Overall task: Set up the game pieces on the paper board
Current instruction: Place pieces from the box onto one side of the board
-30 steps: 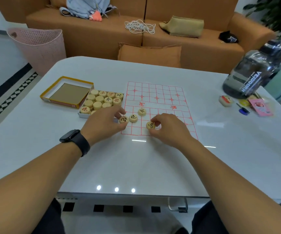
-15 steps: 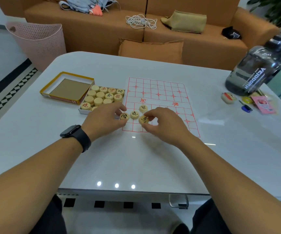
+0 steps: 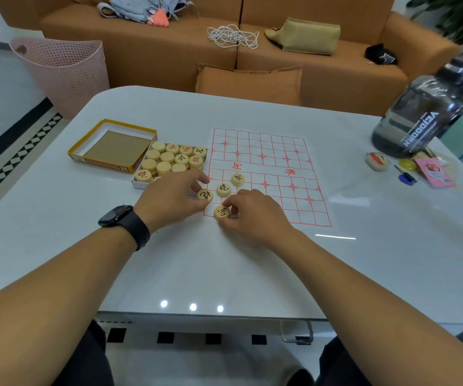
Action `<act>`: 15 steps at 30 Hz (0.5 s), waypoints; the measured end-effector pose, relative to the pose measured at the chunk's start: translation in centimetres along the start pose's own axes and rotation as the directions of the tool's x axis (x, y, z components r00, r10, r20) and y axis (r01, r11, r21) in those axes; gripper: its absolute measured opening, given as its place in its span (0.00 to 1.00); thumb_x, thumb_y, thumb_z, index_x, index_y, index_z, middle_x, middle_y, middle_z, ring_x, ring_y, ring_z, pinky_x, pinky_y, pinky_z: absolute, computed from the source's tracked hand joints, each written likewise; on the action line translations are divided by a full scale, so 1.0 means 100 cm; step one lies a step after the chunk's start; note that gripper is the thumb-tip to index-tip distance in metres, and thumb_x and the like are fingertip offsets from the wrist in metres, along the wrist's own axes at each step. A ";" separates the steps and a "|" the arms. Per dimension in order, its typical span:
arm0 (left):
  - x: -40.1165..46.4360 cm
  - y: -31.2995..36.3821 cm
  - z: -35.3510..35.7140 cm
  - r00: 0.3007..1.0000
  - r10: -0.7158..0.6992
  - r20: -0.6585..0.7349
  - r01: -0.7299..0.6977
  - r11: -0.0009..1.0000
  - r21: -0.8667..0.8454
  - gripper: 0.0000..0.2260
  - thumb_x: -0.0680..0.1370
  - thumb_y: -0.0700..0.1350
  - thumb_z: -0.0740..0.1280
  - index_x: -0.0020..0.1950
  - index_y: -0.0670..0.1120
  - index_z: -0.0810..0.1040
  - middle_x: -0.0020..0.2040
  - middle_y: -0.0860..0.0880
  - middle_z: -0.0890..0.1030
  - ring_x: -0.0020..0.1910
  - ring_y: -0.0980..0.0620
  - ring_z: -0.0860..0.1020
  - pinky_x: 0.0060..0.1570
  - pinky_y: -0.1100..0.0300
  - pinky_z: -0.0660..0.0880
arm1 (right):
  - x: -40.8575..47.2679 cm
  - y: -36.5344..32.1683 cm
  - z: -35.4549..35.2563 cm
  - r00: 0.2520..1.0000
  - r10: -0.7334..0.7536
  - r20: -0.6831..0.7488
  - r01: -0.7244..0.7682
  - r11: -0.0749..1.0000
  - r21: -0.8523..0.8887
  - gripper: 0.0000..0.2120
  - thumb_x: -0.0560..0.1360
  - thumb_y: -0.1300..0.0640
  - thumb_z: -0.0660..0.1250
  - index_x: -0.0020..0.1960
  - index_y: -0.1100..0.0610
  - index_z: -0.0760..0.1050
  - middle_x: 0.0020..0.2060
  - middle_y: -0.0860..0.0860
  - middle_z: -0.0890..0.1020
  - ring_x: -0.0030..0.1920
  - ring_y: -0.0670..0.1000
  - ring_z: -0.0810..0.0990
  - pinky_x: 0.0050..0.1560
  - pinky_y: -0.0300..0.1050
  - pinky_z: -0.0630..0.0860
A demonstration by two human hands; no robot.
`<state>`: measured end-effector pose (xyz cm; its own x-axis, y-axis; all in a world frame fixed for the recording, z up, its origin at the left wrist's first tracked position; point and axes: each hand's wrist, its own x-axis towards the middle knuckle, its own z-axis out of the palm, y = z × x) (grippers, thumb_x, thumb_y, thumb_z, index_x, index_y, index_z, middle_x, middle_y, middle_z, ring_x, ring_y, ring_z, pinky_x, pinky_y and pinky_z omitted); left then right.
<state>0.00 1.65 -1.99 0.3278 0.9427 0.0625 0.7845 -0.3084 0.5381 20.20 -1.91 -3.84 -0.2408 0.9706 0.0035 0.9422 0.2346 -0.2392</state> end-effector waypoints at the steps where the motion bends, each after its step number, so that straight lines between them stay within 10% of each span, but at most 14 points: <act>1: 0.000 0.000 0.001 1.000 0.000 -0.002 0.000 1.000 -0.008 0.16 0.75 0.54 0.73 0.62 0.56 0.77 0.50 0.59 0.80 0.41 0.61 0.75 0.46 0.56 0.76 | -0.001 0.000 0.000 1.000 0.002 0.005 -0.003 1.000 0.013 0.17 0.76 0.39 0.65 0.59 0.47 0.81 0.49 0.45 0.80 0.50 0.50 0.78 0.47 0.50 0.78; 15: -0.002 0.007 0.013 0.977 0.206 0.058 -0.200 0.974 -0.104 0.15 0.74 0.51 0.76 0.52 0.55 0.70 0.48 0.61 0.79 0.43 0.54 0.77 0.41 0.55 0.76 | -0.008 0.014 -0.010 0.987 -0.110 -0.117 0.127 0.980 0.152 0.19 0.78 0.44 0.69 0.69 0.45 0.76 0.55 0.43 0.81 0.54 0.47 0.74 0.50 0.50 0.77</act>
<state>1.15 1.11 -2.70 0.5126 0.8497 0.1234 0.6442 -0.4756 0.5991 21.92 -2.29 -3.25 -0.3139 0.9386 0.1433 0.8575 0.3450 -0.3816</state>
